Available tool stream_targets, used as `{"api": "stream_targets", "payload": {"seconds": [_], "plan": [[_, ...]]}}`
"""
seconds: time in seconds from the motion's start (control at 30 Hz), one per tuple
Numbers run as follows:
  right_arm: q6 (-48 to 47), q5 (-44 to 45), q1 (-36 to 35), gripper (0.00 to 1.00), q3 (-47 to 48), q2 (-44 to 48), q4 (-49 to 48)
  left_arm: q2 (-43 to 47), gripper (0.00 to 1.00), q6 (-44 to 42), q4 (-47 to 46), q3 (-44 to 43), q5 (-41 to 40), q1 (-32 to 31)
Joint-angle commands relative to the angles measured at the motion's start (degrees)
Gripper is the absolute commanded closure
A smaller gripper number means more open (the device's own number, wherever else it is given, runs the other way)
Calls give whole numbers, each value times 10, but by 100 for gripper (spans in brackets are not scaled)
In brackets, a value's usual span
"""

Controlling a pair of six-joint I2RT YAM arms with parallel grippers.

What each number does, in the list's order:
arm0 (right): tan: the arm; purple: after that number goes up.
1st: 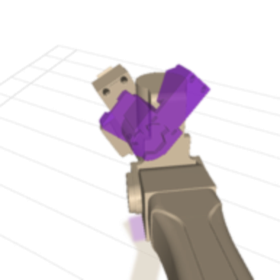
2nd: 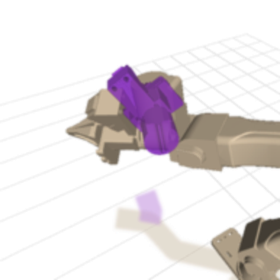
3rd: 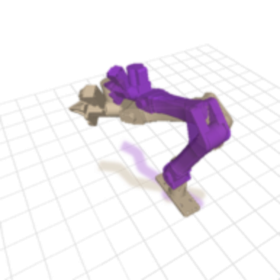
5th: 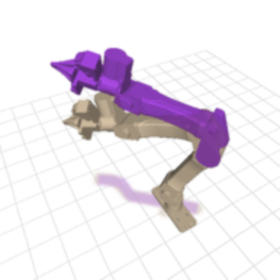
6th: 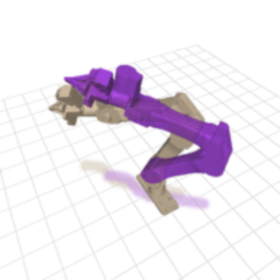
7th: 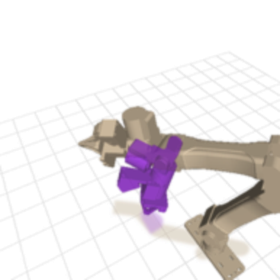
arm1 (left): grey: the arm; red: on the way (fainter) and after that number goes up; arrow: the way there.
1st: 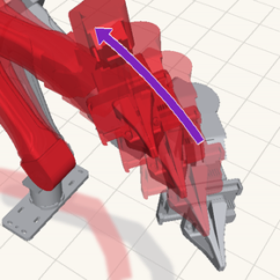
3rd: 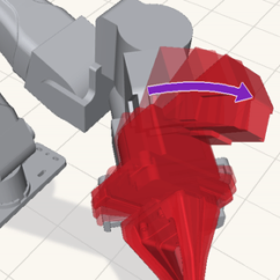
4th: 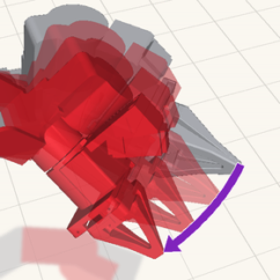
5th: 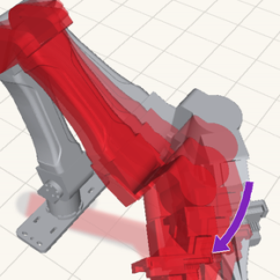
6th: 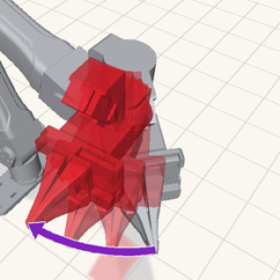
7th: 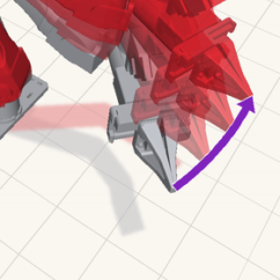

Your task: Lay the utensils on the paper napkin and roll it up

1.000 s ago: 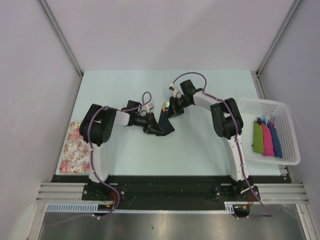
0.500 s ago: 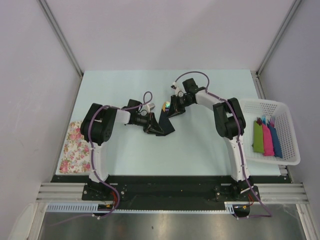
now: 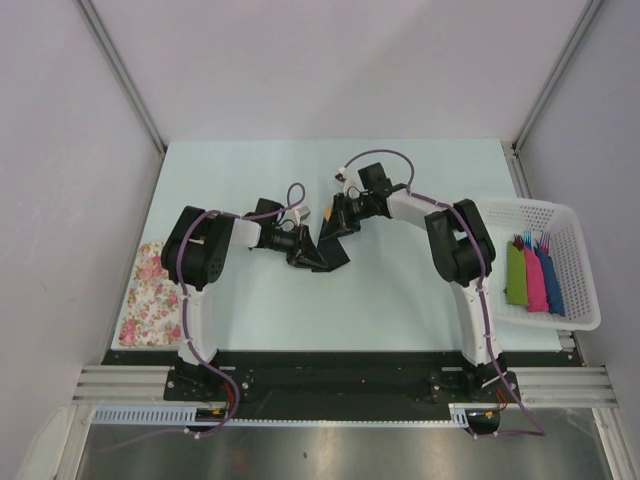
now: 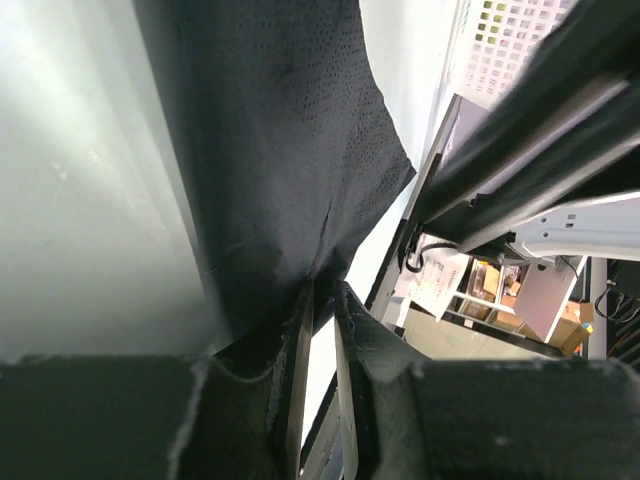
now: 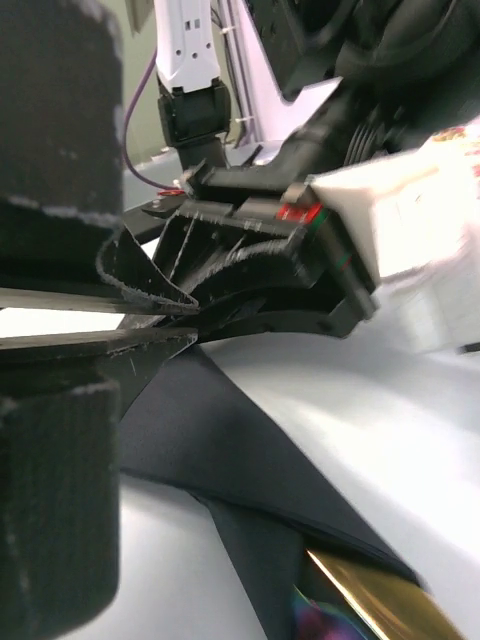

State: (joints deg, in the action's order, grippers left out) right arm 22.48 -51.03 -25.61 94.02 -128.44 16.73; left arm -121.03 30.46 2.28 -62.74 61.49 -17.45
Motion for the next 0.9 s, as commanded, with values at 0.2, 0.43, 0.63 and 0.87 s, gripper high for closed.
{"api": "stream_targets", "payload": {"seconds": [0.2,0.43,0.63,0.87], "plan": [[86,-20,13,90,-102,-20,-106,-15,79,-7,-19,26,-45,3],[43,7,21,94,-114,-39,-80,30,72,37,-123,58,-19,5],[-9,36,19,96,-104,-50,-38,98,62,104,-199,60,8,2],[-29,51,19,98,-90,-56,-15,85,66,142,-210,58,21,-13]]}}
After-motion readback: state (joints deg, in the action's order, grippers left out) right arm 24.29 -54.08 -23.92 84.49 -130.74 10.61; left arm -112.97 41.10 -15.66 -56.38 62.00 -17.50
